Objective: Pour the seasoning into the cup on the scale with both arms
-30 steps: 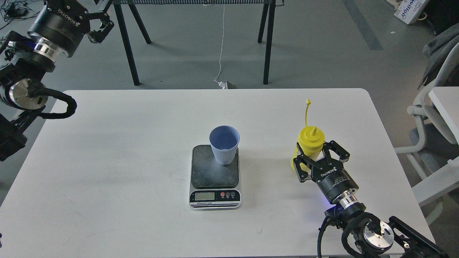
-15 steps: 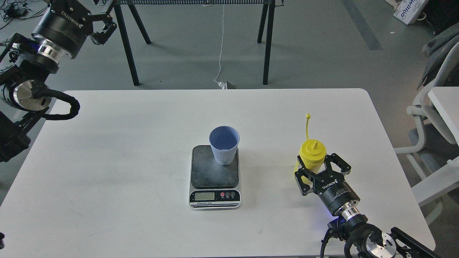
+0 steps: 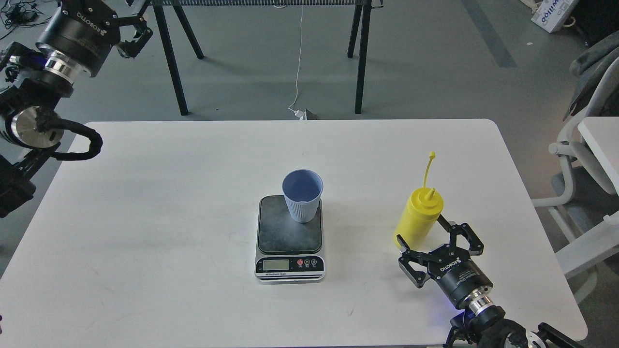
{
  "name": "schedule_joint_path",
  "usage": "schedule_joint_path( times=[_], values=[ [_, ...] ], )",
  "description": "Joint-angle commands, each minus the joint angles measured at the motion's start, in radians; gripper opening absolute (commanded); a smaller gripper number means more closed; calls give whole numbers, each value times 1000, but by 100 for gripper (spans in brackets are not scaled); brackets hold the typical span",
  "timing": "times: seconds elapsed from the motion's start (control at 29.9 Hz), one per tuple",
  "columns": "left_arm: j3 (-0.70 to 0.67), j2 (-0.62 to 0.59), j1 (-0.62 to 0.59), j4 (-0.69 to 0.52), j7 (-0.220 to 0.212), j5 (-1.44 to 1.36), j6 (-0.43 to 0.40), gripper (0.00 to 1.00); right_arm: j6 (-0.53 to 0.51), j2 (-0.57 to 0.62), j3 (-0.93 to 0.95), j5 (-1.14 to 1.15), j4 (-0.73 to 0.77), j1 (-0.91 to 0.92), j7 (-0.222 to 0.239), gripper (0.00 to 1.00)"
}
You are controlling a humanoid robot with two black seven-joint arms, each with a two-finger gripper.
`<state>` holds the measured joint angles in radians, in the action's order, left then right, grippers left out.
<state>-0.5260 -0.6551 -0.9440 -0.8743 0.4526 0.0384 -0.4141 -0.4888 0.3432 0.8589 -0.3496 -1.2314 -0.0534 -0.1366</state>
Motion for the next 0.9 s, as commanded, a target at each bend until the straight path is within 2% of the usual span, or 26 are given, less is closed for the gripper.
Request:
schedule_joint_path(
  times=[0.0,0.27,0.47,0.57,0.7,0.87],
  values=[
    [0,-1,-1,0,0,0,0,100,0,74,5,0,-65,-55,-1,99],
    [-23,-9,-2,0,-2,0,0,100,0,276,103,-3,-220,-151,-15,99],
    [-28,-29,-2,1,-3,0,0,100,0,338,294,6,-206,-132,-23,99],
    [-28,-29,-2,3,-5,0,0,100,0,333,339,8,-139,-15,-24,99],
    [-28,-23,-1,6,-8,3,0,100,0,307,336,8,63,223,-26,99],
    [-31,-9,7,29,-12,12,-5,100,0,186,298,11,268,490,-21,99]
  ],
)
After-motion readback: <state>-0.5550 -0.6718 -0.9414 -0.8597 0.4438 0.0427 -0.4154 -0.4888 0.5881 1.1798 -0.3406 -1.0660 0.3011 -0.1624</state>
